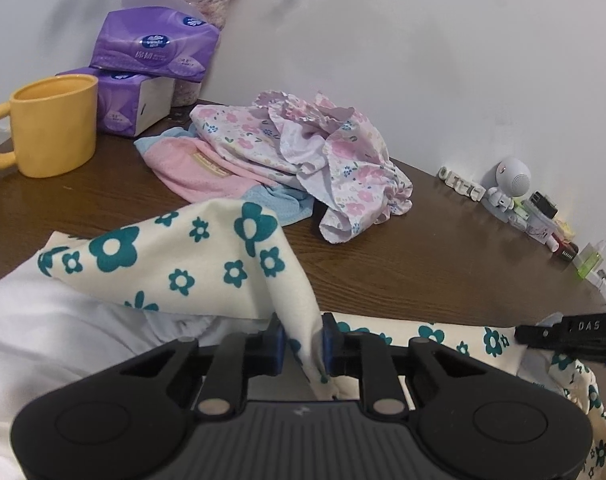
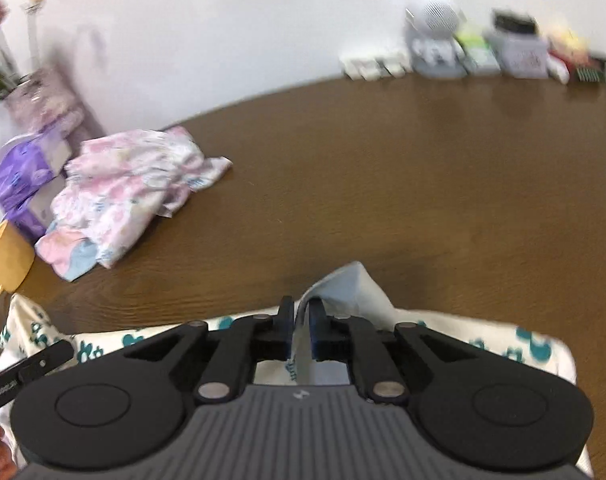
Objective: Fold clothes
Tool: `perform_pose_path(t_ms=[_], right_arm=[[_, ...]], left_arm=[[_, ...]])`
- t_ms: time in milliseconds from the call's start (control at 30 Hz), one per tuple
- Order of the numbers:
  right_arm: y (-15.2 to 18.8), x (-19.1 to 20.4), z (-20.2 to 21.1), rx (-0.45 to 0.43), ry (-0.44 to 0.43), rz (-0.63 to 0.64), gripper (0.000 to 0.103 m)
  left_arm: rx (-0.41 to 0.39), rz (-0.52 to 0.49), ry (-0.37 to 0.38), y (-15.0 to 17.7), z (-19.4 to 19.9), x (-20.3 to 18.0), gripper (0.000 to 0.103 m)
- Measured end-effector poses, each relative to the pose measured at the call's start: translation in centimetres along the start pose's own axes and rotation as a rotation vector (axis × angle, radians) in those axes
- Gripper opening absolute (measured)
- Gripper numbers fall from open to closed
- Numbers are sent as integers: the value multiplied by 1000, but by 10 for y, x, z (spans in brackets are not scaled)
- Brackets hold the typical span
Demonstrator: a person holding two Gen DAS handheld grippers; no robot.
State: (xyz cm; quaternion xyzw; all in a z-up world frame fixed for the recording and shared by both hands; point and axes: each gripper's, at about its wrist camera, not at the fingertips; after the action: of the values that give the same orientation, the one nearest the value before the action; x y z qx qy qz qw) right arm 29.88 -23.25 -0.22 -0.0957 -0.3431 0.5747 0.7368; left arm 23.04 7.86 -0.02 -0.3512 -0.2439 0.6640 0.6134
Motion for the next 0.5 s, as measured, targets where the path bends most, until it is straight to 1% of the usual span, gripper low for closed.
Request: perform_pose_path(t_ms=[33, 100, 133, 167, 233, 300, 333, 367, 400, 433, 500], right_arm=[[0, -3, 1, 2, -9, -16, 8], [1, -10, 6, 9, -38, -43, 16], [1, -12, 9, 16, -53, -54, 23], [2, -13, 11, 23, -62, -55, 29], [6, -13, 14, 38, -74, -46, 29], [9, -9, 13, 39, -69, -17, 29], [10, -7, 11, 36, -61, -4, 27], [10, -4, 9, 31, -56, 8, 15], [10, -2, 6, 26, -52, 19, 6], [9, 1, 4, 21, -46, 29, 2], [6, 6, 3, -4, -39, 58, 2]], left_arm=[[-1, 1, 2, 0, 0, 0, 18], [-3, 0, 0, 0, 0, 0, 18], [-3, -1, 0, 0, 0, 0, 18], [-5, -2, 0, 0, 0, -1, 18], [-7, -1, 0, 1, 0, -1, 18], [-9, -3, 1, 1, -1, -1, 18], [-11, -4, 2, 1, -1, -1, 18], [-12, -6, 3, 2, -1, -1, 17], [-15, -6, 2, 2, 0, 0, 16], [-17, -3, -1, 2, 0, 1, 14], [-21, 3, -7, 3, -1, 2, 13]])
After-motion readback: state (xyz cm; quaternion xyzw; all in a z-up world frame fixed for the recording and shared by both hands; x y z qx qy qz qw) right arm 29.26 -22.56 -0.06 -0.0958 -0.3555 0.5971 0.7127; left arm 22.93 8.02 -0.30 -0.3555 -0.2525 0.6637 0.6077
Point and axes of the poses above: each gripper's, at about its wrist camera, not at the fingertips, and z roughly against the way its jaws point, x to its left, y to its underside, and after that the axes turned 11 degrees about -z, right-handed
